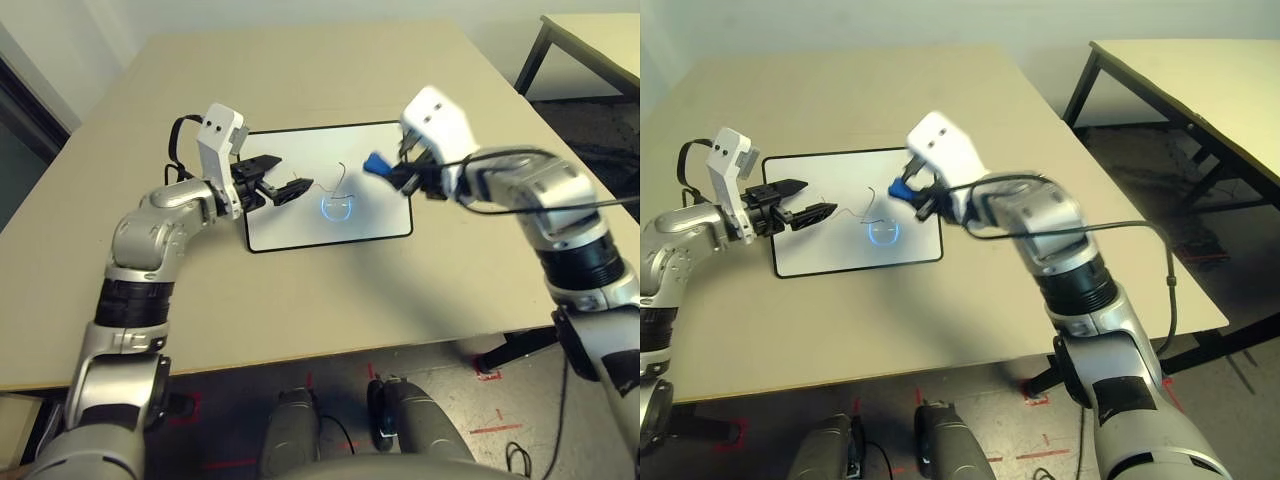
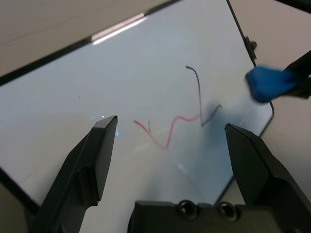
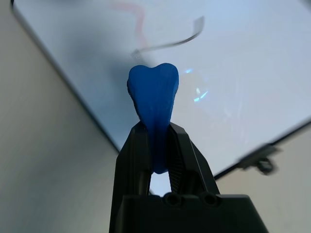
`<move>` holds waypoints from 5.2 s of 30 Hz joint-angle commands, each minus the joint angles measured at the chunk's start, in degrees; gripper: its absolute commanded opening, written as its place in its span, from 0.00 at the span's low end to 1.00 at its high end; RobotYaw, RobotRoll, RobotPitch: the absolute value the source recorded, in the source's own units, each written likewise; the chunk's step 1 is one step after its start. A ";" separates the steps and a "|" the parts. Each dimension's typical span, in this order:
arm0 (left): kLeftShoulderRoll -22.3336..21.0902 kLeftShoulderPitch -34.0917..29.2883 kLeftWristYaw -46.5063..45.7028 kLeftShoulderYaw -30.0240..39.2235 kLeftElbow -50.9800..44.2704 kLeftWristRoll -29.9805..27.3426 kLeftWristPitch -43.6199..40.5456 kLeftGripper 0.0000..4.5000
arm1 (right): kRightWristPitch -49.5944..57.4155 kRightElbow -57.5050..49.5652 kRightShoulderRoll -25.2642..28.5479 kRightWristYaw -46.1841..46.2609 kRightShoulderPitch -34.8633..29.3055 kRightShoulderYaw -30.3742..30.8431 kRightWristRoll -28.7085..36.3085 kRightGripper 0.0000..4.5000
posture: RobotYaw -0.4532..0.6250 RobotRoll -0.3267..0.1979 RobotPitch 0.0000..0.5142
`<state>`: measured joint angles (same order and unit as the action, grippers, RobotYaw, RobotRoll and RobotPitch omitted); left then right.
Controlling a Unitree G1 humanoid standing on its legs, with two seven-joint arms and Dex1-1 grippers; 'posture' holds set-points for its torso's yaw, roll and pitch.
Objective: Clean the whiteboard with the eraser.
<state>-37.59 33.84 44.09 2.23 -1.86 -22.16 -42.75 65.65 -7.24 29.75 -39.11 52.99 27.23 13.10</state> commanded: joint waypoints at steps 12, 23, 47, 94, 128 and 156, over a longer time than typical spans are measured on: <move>-1.35 -2.56 -0.08 0.58 -4.70 -1.23 -3.73 1.00 | -12.88 17.81 -4.26 0.41 3.84 8.49 -12.49 0.09 | 0.44 0.62 0.21; -0.58 -3.08 -0.46 0.28 -5.10 -1.39 -3.85 1.00 | -9.31 11.63 -5.54 -4.43 3.34 10.22 -14.80 0.09 | 0.43 0.62 0.21; 0.23 -4.35 -1.63 0.42 -7.50 -2.71 -5.70 1.00 | -14.75 19.42 -10.64 -4.96 6.27 8.63 -20.15 0.08 | 0.45 0.62 0.22; -2.75 -3.60 -3.07 3.51 -4.24 -2.65 -4.14 1.00 | -26.22 36.23 -13.90 -8.00 17.11 8.79 -28.72 0.07 | 0.44 0.62 0.24; -1.20 -4.27 -4.52 3.59 -6.03 -3.78 -5.68 1.00 | -18.41 14.02 -8.65 -21.31 9.46 18.13 -37.03 0.07 | 0.43 0.62 0.25; -2.72 -5.89 -4.55 5.16 -6.75 -4.10 -6.31 1.00 | -34.25 37.70 -18.43 -11.12 13.43 11.24 -41.32 0.07 | 0.45 0.62 0.26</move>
<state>-39.81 28.68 39.37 7.11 -7.93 -25.79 -48.45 31.65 26.67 11.01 -53.35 65.48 40.59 -27.33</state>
